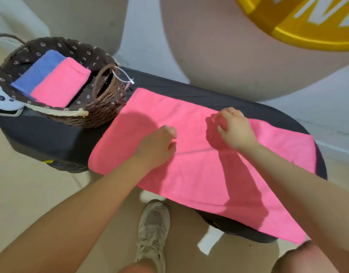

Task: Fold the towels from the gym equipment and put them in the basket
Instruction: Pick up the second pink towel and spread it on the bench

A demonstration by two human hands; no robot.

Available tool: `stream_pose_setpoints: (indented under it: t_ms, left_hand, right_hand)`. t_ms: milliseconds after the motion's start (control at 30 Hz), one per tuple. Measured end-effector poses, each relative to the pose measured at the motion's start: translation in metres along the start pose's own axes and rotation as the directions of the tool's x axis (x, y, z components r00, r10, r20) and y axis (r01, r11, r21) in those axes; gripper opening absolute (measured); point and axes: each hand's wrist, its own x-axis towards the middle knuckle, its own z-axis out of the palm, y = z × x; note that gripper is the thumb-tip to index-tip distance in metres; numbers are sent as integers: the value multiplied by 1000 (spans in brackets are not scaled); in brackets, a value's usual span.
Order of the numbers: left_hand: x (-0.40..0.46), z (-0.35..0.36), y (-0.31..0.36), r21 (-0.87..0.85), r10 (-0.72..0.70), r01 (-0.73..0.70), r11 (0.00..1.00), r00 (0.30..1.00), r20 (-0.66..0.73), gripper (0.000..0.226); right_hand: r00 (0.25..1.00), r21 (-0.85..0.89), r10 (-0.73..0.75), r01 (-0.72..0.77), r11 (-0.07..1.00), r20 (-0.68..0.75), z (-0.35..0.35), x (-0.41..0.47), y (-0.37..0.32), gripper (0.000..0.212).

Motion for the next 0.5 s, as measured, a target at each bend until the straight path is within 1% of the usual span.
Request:
stream_pose_setpoints:
  t_ms: [33, 100, 167, 200, 233, 333, 400, 500]
  left_hand:
    - [9, 7, 17, 0, 79, -79, 997, 996, 30, 26]
    - [27, 18, 52, 11, 215, -216, 976, 973, 80, 36]
    - [47, 30, 88, 68, 303, -318, 946, 937, 171, 32]
    - [55, 36, 101, 90, 327, -349, 933, 924, 197, 32]
    - [61, 40, 110, 92, 345, -367, 926, 919, 192, 33]
    - [80, 65, 136, 106, 391, -419, 902, 895, 212, 40]
    - [88, 83, 145, 146, 398, -440, 886, 883, 248, 50]
    - [95, 104, 151, 181, 369, -423, 888, 890, 268, 62]
  right_hand:
    - [997, 2, 66, -66, 998, -32, -8, -6, 18, 26]
    - [978, -1, 186, -187, 982, -94, -24, -23, 52, 23]
    - [941, -15, 297, -303, 953, -161, -38, -42, 87, 29]
    - [918, -23, 350, -360, 933, -183, -43, -50, 99, 32]
    - [894, -21, 406, -417, 908, -191, -45, -57, 109, 32]
    - [775, 50, 600, -603, 796, -198, -49, -80, 149, 32]
    - [722, 123, 668, -657, 744, -183, -46, -89, 170, 30]
    - [676, 232, 722, -686, 690, -149, -42, -86, 183, 29]
